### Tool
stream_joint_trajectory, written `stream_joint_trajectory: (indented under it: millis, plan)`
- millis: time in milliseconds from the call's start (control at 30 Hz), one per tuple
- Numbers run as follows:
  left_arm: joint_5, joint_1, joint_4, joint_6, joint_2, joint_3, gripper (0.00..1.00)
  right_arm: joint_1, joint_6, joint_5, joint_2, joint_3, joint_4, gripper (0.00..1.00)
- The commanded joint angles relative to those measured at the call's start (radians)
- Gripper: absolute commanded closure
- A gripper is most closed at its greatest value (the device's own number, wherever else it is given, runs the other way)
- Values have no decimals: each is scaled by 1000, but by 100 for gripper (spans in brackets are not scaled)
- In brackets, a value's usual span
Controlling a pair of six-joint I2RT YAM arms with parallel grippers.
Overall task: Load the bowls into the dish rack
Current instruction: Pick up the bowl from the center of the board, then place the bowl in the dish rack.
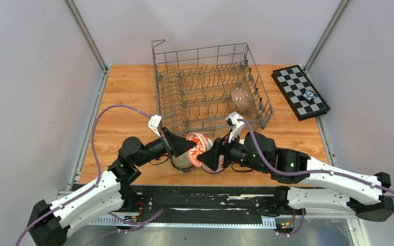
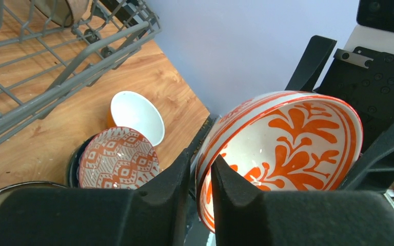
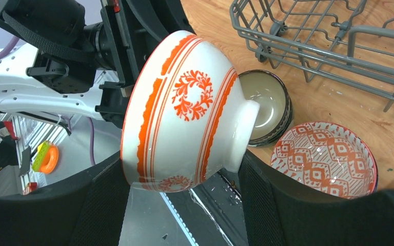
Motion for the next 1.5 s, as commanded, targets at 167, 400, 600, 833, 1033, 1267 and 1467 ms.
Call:
stream_joint_trajectory:
  millis: [167,400,600,833,1033,1267,1467]
  plan:
    - [-22,10,-56,34,-14,36,58,1,-39,24,-12,56,51,97]
    - [-31,10,-120,59,-26,52,42,0,-77,72,7,105,27,98]
    - [-84,9,-271,112,-64,134,22,-9,-140,142,34,149,-16,98]
    - [-167,12,-544,237,-55,306,9,-49,-199,188,64,191,-44,98]
    - [-268,12,-755,335,-46,439,1,-141,-247,171,76,233,-68,98]
    - [-364,13,-955,478,-78,557,0,-311,-317,101,128,312,-135,98]
    - [-364,12,-1042,587,-124,585,0,-456,-391,47,204,363,-160,98]
